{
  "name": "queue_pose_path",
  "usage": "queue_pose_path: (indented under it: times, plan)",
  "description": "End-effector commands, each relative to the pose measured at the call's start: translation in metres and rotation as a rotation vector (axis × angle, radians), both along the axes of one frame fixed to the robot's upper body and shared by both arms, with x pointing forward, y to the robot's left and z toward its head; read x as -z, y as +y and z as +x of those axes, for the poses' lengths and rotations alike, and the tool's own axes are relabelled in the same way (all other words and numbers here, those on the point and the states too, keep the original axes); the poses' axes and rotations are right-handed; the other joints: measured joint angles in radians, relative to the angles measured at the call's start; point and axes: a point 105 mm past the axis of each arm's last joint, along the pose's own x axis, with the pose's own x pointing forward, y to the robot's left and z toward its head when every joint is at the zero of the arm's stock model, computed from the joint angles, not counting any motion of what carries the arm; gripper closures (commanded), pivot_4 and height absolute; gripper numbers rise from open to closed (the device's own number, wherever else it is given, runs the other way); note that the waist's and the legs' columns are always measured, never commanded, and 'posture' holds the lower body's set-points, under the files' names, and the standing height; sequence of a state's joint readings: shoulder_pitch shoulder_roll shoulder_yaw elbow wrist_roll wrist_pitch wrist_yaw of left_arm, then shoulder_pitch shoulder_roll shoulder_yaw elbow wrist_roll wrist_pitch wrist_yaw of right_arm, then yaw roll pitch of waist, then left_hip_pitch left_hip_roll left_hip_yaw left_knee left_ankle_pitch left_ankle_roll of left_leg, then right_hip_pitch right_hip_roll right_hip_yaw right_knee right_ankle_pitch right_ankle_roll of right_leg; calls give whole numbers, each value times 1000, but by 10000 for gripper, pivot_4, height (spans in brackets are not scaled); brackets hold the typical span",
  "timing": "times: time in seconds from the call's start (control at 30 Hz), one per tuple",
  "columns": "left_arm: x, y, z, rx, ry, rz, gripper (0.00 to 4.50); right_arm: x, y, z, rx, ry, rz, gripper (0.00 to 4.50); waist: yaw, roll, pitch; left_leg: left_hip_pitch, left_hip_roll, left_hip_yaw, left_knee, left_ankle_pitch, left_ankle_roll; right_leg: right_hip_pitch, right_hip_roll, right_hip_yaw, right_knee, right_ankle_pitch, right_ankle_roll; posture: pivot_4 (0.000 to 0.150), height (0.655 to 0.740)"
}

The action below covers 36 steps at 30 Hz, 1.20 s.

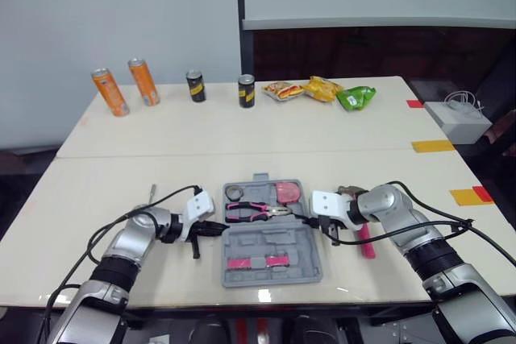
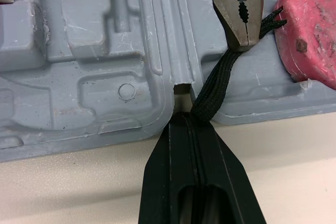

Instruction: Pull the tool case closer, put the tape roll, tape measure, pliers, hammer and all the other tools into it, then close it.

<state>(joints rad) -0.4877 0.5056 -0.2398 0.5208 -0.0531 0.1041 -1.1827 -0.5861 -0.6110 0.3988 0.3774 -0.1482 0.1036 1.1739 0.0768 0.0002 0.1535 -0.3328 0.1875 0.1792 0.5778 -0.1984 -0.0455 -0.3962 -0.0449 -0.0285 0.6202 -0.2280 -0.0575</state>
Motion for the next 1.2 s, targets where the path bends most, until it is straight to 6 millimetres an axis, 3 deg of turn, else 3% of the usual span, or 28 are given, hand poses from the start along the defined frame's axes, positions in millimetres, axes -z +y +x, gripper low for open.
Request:
queue_pose_path:
  times: [0.03,0.43,0.9,1.2]
  plan:
    - [-2,-9,8,6,-31,12,44566,-4,11,2,-30,-26,22,44824,0,0,0,0,0,0,0,0,0,0,0,0,0,0,0,1500,7400]
    - [-2,-13,20,16,-46,26,44566,-4,9,9,-12,-36,16,44824,0,-1,2,0,-3,0,-1,1,1,0,-4,-1,-2,-3,6,1500,7400]
    - [-2,-26,18,56,-47,12,44566,-3,2,9,0,-30,3,44824,4,-1,2,0,-6,9,-14,3,5,0,-10,-1,-9,0,1,1500,7400]
    - [-3,-24,15,68,-45,11,44566,-1,7,0,-20,2,15,44824,4,-1,2,-1,-8,9,-15,4,6,0,-12,-2,-10,-5,10,1500,7400]
